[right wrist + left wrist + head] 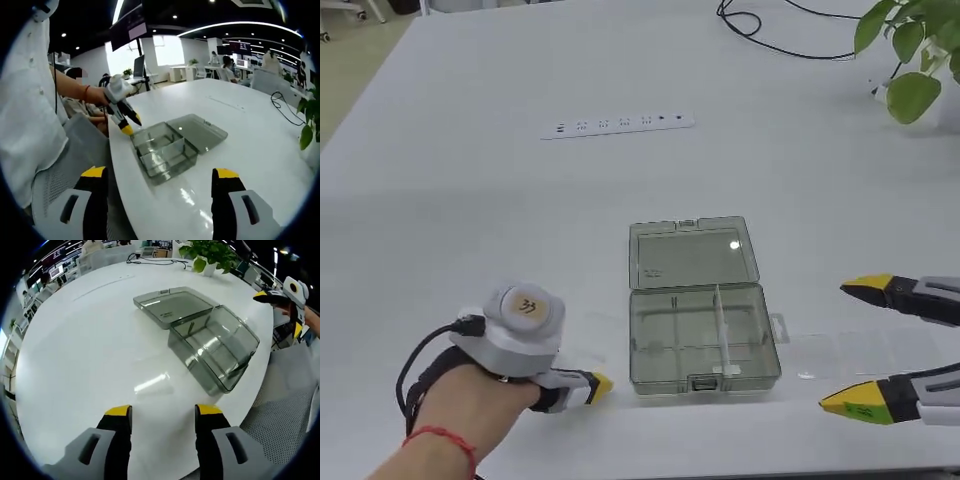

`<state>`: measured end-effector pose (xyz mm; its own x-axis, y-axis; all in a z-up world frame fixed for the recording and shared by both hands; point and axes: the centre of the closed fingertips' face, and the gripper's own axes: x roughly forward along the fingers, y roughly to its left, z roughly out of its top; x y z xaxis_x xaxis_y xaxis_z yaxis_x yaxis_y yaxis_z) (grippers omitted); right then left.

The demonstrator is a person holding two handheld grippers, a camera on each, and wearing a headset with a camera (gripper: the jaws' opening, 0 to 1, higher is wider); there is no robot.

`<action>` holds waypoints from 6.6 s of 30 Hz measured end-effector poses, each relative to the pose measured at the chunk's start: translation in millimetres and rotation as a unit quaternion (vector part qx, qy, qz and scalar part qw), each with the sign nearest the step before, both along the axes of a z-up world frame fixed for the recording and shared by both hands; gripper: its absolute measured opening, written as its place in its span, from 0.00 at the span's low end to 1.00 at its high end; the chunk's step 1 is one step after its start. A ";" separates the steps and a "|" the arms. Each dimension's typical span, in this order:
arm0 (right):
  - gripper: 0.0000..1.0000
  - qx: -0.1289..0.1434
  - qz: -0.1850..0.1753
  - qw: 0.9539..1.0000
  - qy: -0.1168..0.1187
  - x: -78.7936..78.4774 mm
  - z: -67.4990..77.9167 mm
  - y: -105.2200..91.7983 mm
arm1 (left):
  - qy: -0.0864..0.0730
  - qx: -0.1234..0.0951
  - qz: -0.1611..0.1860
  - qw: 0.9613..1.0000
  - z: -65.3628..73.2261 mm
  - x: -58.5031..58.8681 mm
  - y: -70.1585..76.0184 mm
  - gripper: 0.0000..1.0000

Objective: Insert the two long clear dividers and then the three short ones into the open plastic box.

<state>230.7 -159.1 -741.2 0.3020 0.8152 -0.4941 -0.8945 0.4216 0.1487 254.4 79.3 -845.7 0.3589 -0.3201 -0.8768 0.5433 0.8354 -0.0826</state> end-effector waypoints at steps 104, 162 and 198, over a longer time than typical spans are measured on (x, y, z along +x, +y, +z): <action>0.77 0.016 -0.056 0.998 0.026 3.7 33.7 23.9 | -0.021 -0.138 0.051 0.989 71.4 9.3 -12.1 0.30; 0.06 0.110 -0.243 0.951 0.156 36.6 53.1 110.1 | -0.067 -0.306 -0.002 0.950 138.2 5.7 -122.2 0.33; 0.07 0.083 -0.278 0.938 0.191 51.6 53.1 110.7 | -0.124 -0.258 -0.158 0.945 123.3 -8.4 -76.5 0.86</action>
